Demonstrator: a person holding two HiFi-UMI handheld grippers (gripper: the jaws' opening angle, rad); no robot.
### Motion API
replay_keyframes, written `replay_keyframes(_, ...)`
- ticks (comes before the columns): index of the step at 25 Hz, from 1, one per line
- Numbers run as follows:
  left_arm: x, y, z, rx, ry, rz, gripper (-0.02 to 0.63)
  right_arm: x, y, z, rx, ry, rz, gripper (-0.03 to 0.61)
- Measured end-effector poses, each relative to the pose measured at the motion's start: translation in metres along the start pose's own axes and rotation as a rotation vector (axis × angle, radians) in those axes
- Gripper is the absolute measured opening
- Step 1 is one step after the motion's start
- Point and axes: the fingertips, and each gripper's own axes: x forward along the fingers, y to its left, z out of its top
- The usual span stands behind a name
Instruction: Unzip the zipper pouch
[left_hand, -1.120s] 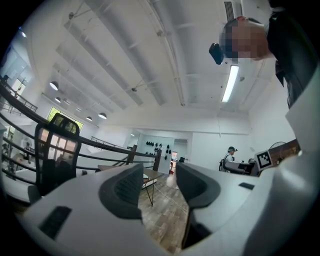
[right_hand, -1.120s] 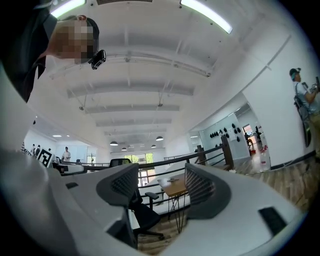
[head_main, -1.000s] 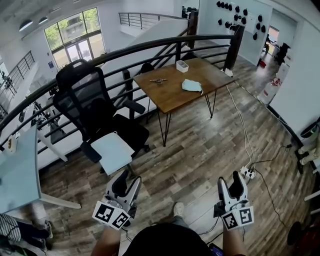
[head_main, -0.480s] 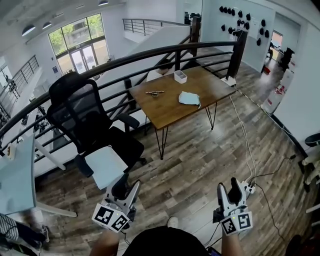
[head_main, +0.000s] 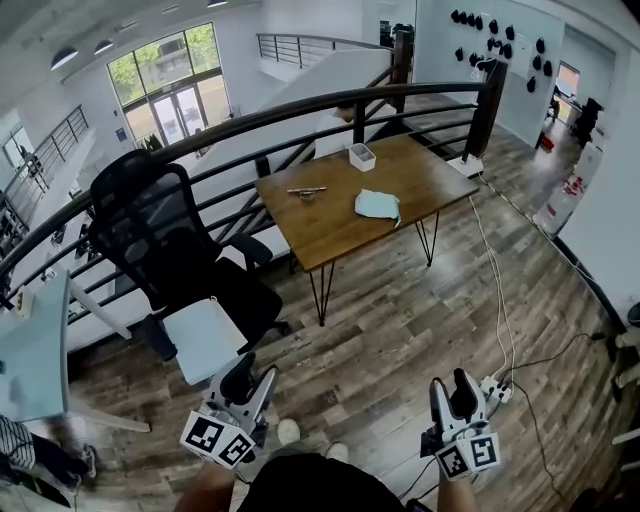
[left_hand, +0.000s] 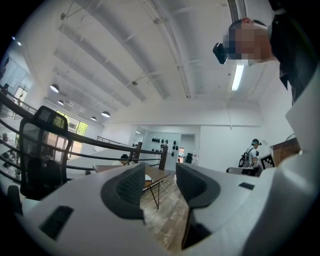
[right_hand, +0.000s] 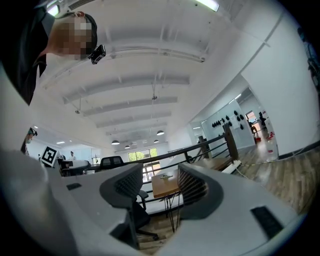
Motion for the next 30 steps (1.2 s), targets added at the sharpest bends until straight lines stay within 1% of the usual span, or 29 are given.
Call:
replay_keyframes(4,0.016,0.004,0.001,0.009,0.011,0.000,0.196,0.014,-0.010,-0.003,0.022,0.004,-0.007,0.204)
replay_keyframes(8,0.037,0.012,0.000,0.016,0.023,-0.020,0.196,0.025,-0.011,-0.004,0.022,0.009,-0.015,0.193)
replay_keyframes(11,0.061,0.023,-0.008,-0.009,0.028,-0.047,0.196,0.033,-0.018,-0.003,-0.006,0.008,-0.046,0.193)
replay_keyframes(14,0.091,0.037,-0.009,-0.034,0.016,-0.081,0.196,0.051,-0.029,-0.002,-0.026,0.009,-0.078,0.190)
replay_keyframes(18,0.129,0.066,-0.004,-0.025,0.013,-0.112,0.196,0.094,-0.030,0.006,-0.039,-0.005,-0.094,0.189)
replay_keyframes(22,0.159,0.099,0.005,-0.038,-0.006,-0.132,0.196,0.137,-0.022,0.015,-0.067,-0.014,-0.094,0.184)
replay_keyframes(26,0.183,0.129,0.008,-0.044,-0.018,-0.152,0.196,0.178,-0.018,0.014,-0.078,-0.011,-0.100,0.179)
replay_keyframes(30,0.202,0.160,0.005,-0.045,-0.002,-0.171,0.195,0.215,-0.009,0.007,-0.101,0.003,-0.096,0.178)
